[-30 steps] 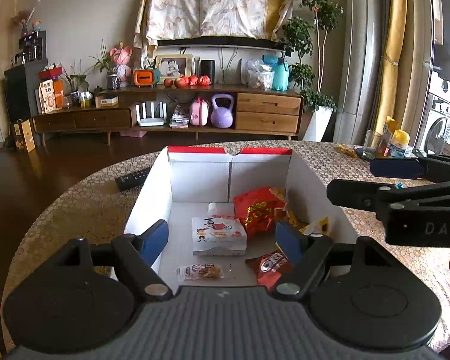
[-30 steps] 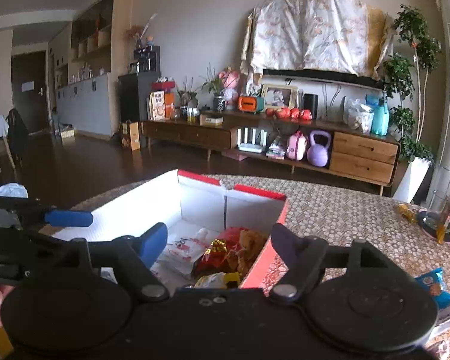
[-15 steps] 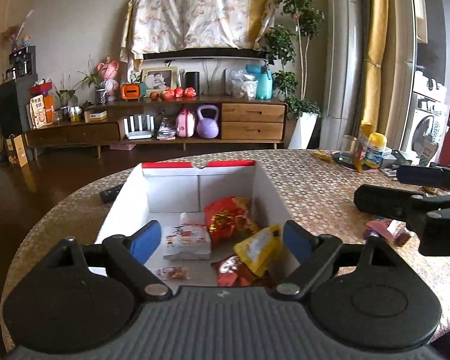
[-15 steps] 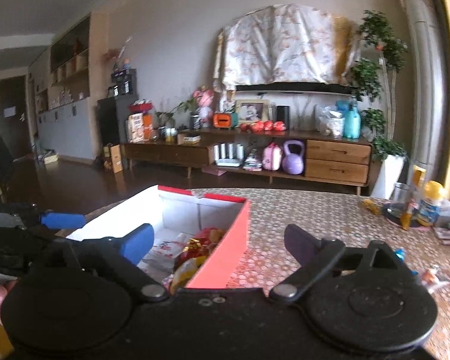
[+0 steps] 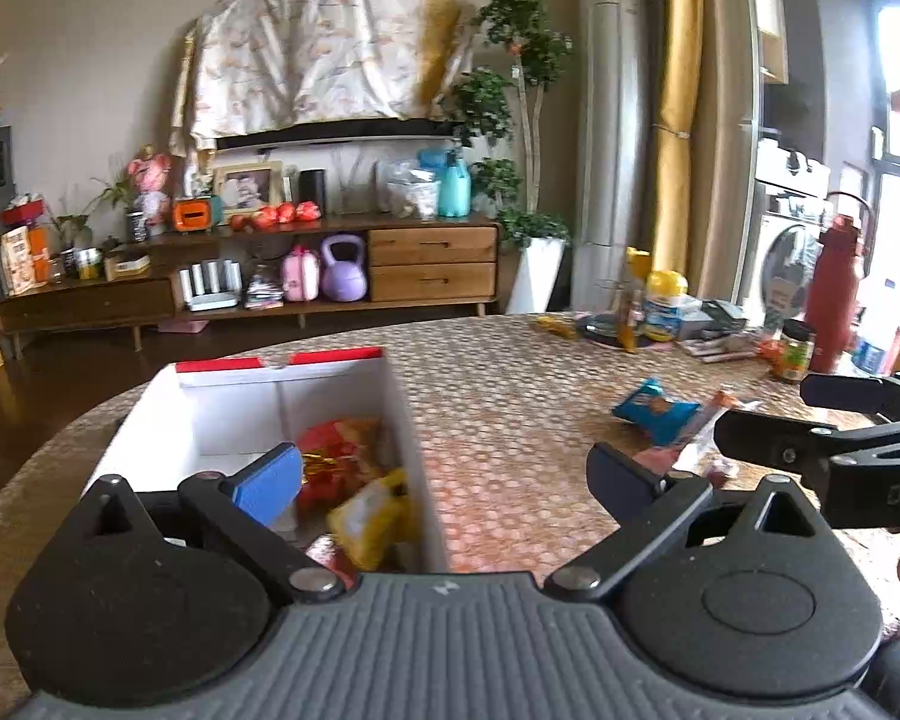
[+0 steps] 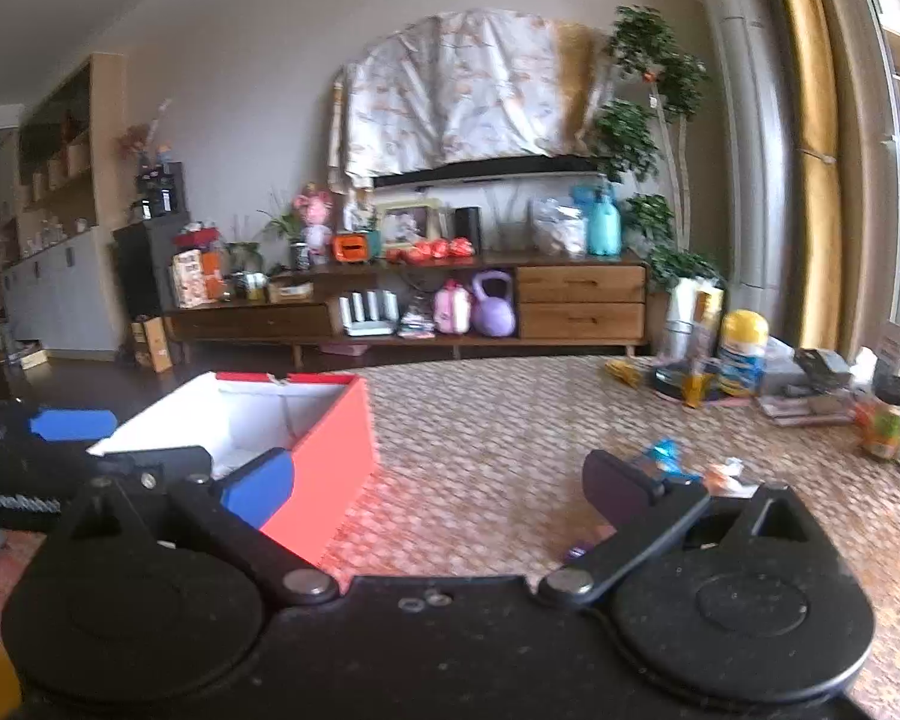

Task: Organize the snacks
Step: 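Move both tools back over the remaining snacks on the table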

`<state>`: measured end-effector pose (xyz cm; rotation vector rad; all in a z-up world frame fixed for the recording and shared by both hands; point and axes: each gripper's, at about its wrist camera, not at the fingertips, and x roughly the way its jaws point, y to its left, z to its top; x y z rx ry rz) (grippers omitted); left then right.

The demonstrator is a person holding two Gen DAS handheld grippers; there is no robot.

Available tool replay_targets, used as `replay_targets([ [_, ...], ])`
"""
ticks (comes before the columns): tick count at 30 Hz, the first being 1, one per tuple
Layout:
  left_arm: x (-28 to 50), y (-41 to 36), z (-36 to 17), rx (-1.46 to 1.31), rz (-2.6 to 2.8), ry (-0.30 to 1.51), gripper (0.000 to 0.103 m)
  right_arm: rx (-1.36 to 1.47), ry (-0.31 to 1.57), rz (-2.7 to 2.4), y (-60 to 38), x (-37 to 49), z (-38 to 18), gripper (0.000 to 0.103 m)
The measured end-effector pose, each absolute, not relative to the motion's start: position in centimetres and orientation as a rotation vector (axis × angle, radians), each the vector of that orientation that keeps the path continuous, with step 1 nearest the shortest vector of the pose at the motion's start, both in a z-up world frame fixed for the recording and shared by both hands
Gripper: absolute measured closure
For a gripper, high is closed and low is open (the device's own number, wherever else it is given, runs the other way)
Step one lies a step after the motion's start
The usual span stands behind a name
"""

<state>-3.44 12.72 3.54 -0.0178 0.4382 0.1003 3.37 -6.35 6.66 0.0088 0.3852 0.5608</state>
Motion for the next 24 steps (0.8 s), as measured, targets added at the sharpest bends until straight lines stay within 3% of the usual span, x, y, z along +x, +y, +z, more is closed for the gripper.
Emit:
replay_targets([
  [24,2.6,4.2,0.5,0.052,-0.123,0.491,0.001,0.041,0.492,0.312,-16.1,6.5,0.9,0.000],
])
